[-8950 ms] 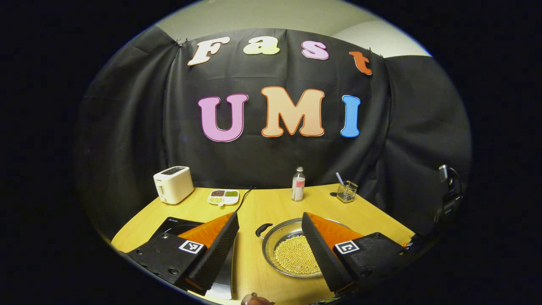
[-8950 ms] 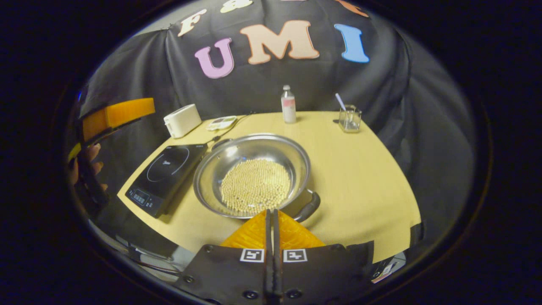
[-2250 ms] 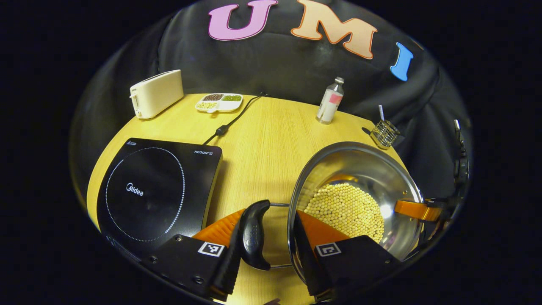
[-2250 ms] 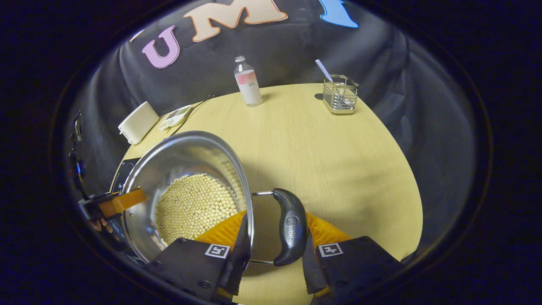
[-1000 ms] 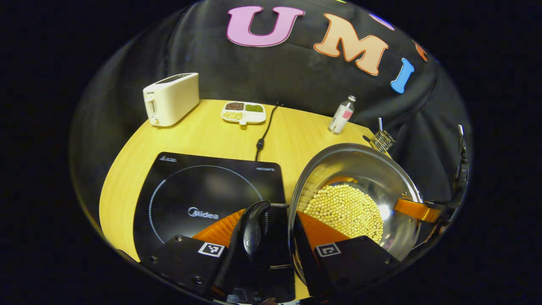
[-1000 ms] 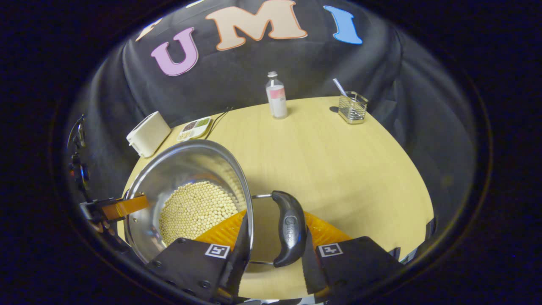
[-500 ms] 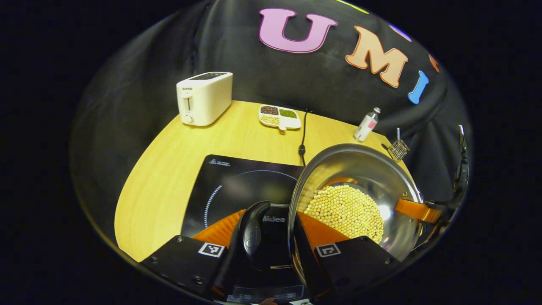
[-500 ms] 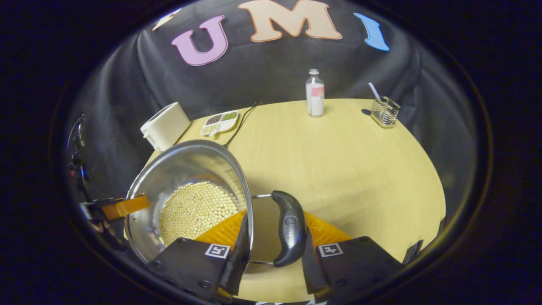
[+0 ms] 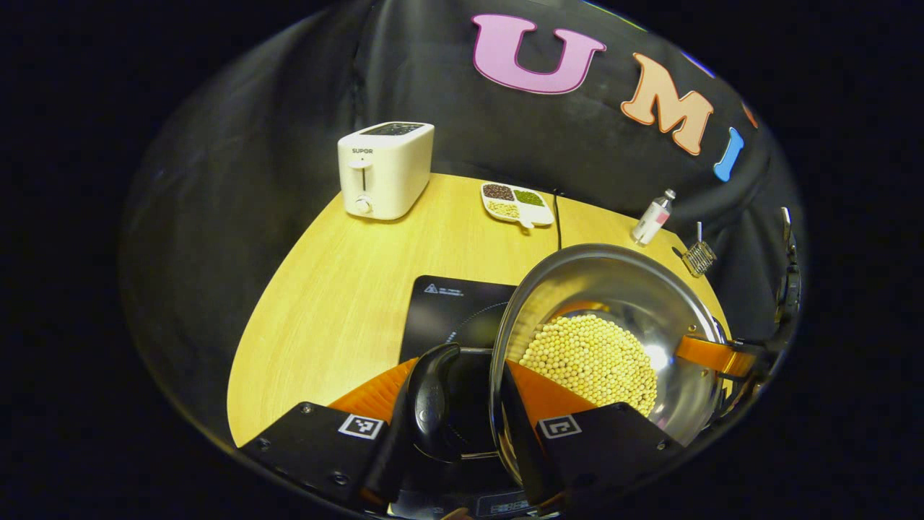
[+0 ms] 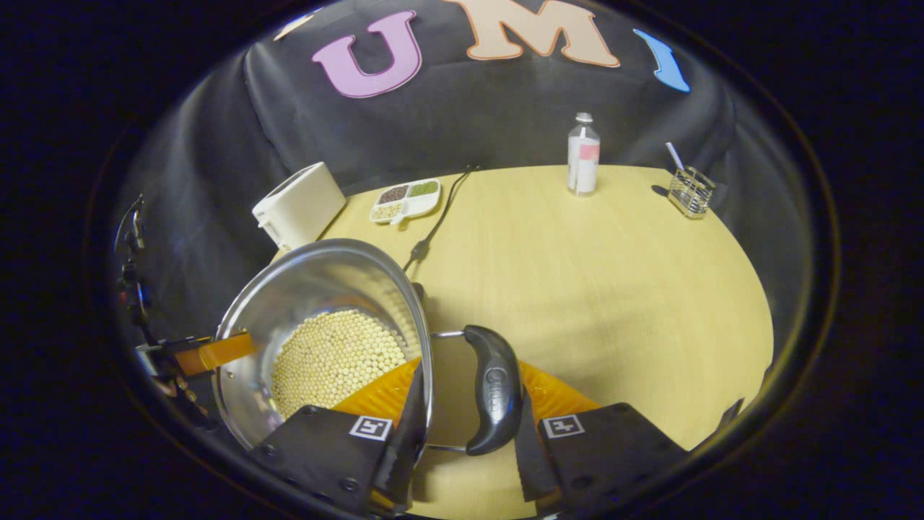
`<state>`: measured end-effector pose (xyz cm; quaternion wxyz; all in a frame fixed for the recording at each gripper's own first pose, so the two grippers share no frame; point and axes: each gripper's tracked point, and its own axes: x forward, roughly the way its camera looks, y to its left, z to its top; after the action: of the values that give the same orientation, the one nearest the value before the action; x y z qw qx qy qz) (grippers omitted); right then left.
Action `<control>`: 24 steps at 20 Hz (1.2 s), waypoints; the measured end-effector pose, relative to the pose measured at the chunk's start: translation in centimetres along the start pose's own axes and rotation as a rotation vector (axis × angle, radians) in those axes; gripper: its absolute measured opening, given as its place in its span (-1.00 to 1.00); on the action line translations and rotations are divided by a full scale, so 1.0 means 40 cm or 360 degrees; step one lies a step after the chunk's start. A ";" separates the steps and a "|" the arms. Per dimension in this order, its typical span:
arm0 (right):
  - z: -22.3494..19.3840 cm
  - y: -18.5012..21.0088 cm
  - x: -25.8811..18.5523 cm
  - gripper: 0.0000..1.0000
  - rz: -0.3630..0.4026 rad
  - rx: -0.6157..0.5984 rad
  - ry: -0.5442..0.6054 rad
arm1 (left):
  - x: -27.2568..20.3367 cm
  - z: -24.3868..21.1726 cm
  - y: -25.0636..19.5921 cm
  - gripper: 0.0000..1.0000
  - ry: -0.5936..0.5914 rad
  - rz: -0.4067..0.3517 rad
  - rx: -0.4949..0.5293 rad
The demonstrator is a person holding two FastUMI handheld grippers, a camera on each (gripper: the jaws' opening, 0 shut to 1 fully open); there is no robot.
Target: First push the handle of the pot to place it horizontally, then grasp the pot with both hands and set it on the induction cooktop.
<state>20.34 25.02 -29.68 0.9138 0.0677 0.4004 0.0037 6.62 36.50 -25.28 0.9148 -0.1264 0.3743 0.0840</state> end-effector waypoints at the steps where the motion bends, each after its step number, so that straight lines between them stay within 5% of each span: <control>1: -0.007 0.012 0.006 0.11 0.0006 0.0001 0.0009 | 0.002 -0.002 0.014 0.27 0.0008 0.0008 -0.0002; 7: -0.022 0.056 0.046 0.22 0.0024 0.0016 0.0058 | 0.019 -0.003 0.069 0.27 0.0022 0.0042 0.0013; 15: -0.024 0.082 0.069 0.11 0.0025 0.0016 0.0075 | 0.037 0.009 0.095 0.27 -0.0006 0.0017 0.0045; 17: -0.025 0.086 0.071 0.31 0.0031 0.0036 0.0069 | 0.037 0.005 0.101 0.28 -0.0006 0.0007 0.0062; 18: -0.026 0.087 0.070 0.12 0.0030 0.0043 0.0066 | 0.041 0.007 0.104 0.31 -0.0011 0.0004 0.0073; 24: -0.024 0.089 0.076 0.18 0.0030 0.0054 0.0058 | 0.043 0.005 0.108 0.41 -0.0022 0.0000 0.0102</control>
<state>21.88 28.85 -32.09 0.9050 0.0869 0.4163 0.0065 6.88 40.76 -27.07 0.9210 -0.0964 0.3704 0.0728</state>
